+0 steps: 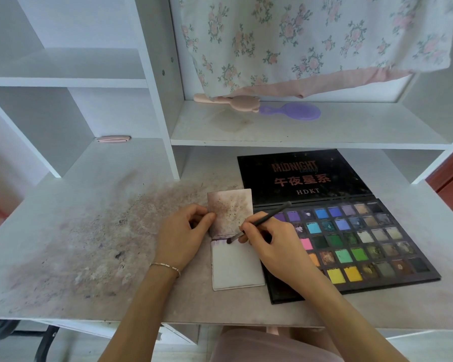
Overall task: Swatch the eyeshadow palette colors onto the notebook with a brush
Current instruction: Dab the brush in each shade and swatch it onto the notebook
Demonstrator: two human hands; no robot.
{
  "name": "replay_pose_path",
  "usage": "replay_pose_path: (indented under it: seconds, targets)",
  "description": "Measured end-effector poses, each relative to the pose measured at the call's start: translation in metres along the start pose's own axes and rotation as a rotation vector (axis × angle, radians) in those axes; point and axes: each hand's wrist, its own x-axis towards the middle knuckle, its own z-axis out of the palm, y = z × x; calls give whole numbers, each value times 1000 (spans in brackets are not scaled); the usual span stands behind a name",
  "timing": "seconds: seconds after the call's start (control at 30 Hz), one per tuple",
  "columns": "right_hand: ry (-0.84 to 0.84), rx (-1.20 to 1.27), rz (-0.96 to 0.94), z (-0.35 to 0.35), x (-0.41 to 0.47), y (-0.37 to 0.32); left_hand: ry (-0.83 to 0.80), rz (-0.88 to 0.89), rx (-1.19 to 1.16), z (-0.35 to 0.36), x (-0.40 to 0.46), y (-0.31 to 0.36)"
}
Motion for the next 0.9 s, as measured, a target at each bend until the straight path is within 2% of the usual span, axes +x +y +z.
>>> replay_pose_path:
  seconds: [0.33, 0.63, 0.9]
  targets:
    - [10, 1, -3, 1, 1, 2, -3, -6, 2, 0, 0, 2]
    - [150, 230, 19, -9, 1, 1, -5, -22, -7, -1, 0, 1]
    - [313, 184, 1, -52, -6, 13, 14, -46, 22, 1, 2, 3]
